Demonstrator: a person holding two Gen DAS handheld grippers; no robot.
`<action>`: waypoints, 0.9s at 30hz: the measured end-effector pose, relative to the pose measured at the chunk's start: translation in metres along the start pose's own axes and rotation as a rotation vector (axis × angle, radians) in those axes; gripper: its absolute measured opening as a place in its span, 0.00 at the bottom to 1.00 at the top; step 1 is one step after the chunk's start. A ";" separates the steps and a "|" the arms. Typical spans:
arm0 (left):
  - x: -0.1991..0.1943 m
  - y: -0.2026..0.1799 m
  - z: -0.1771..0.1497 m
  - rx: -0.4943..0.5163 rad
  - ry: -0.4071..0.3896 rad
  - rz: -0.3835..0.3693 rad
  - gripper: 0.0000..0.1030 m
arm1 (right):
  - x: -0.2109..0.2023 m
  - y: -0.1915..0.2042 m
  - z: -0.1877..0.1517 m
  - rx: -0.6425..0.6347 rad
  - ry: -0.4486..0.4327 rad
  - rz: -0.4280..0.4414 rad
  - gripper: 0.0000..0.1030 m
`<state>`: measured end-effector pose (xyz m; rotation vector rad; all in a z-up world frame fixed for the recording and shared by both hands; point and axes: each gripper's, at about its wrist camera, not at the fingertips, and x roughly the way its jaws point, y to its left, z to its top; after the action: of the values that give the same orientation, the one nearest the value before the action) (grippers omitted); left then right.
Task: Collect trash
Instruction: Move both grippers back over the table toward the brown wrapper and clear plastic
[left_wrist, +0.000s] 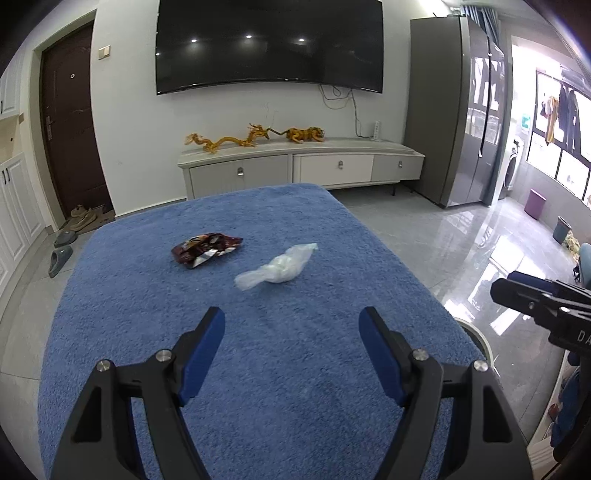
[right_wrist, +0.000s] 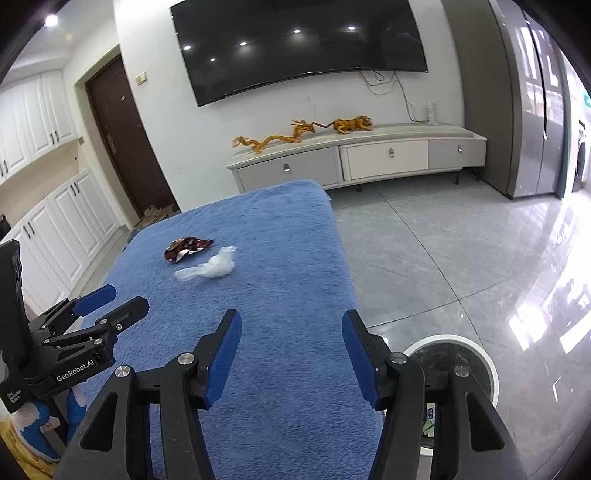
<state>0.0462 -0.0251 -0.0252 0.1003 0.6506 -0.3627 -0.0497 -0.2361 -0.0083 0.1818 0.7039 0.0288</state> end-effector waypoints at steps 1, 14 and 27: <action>-0.002 0.005 -0.001 -0.008 -0.001 0.003 0.72 | -0.001 0.005 0.000 -0.009 0.000 0.002 0.53; -0.031 0.039 -0.019 -0.063 -0.030 0.027 0.72 | -0.008 0.053 -0.003 -0.080 -0.001 0.028 0.55; -0.041 0.048 -0.029 -0.081 -0.022 0.015 0.72 | -0.010 0.074 -0.008 -0.111 -0.002 0.039 0.56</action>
<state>0.0169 0.0379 -0.0247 0.0242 0.6417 -0.3221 -0.0600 -0.1630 0.0053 0.0891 0.6953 0.1044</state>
